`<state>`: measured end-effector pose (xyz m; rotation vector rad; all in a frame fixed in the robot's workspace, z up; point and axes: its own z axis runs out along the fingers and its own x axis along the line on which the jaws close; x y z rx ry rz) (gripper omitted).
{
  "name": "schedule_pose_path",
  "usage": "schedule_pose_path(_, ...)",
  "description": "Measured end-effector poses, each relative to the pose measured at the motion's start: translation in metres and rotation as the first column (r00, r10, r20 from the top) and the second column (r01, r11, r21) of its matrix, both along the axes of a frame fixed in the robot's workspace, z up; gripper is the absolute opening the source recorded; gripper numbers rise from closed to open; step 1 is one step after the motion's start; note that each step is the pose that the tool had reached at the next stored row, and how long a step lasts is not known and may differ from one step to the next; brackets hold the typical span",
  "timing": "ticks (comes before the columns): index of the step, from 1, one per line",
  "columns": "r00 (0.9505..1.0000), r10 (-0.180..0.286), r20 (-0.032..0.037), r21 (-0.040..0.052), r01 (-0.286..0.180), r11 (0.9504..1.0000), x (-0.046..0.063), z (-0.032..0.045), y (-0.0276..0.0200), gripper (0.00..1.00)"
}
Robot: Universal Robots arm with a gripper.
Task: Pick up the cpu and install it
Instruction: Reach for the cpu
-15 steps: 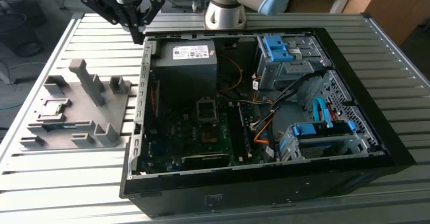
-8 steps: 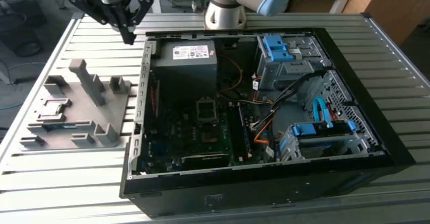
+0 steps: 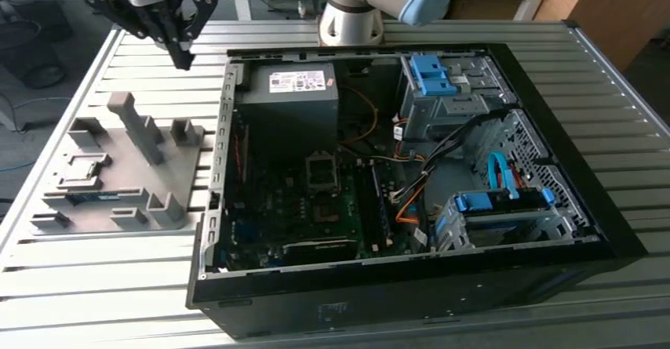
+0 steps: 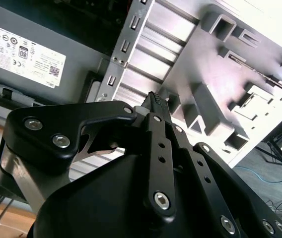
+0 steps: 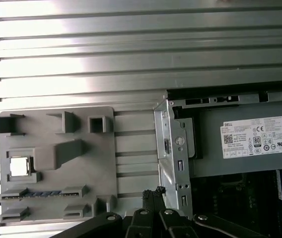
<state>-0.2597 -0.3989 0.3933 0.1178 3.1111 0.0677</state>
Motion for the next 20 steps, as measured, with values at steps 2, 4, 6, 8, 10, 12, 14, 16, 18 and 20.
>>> schedule_pose_path(2,1.0000,0.000,0.0001,0.0000,0.000,1.0000,-0.006,0.0000,0.0000,0.10)
schedule_pose_path(4,1.0000,0.000,0.0002,0.0000,0.000,1.0000,-0.011,0.0000,0.0000,0.10)
schedule_pose_path(6,1.0000,0.000,0.0002,0.0000,0.000,1.0000,-0.016,0.0000,0.0000,0.10)
schedule_pose_path(8,1.0000,0.000,0.0002,0.0000,0.000,1.0000,-0.021,0.0000,0.0000,0.10)
schedule_pose_path(10,1.0000,0.000,0.0002,0.0000,0.000,1.0000,-0.026,0.0000,0.0000,0.10)
schedule_pose_path(12,1.0000,0.000,0.0002,0.0000,0.000,1.0000,-0.030,0.0000,0.0000,0.10)
schedule_pose_path(14,1.0000,0.000,0.0003,0.0000,0.000,1.0000,-0.035,-0.0001,0.0000,0.10)
schedule_pose_path(16,1.0000,0.000,0.0002,0.0000,0.000,1.0000,-0.039,-0.0001,0.0000,0.10)
schedule_pose_path(18,1.0000,0.000,0.0002,0.0000,0.000,1.0000,-0.043,-0.0001,0.0000,0.10)
schedule_pose_path(20,1.0000,0.000,0.0002,0.0000,0.000,1.0000,-0.048,-0.0001,0.0000,0.10)
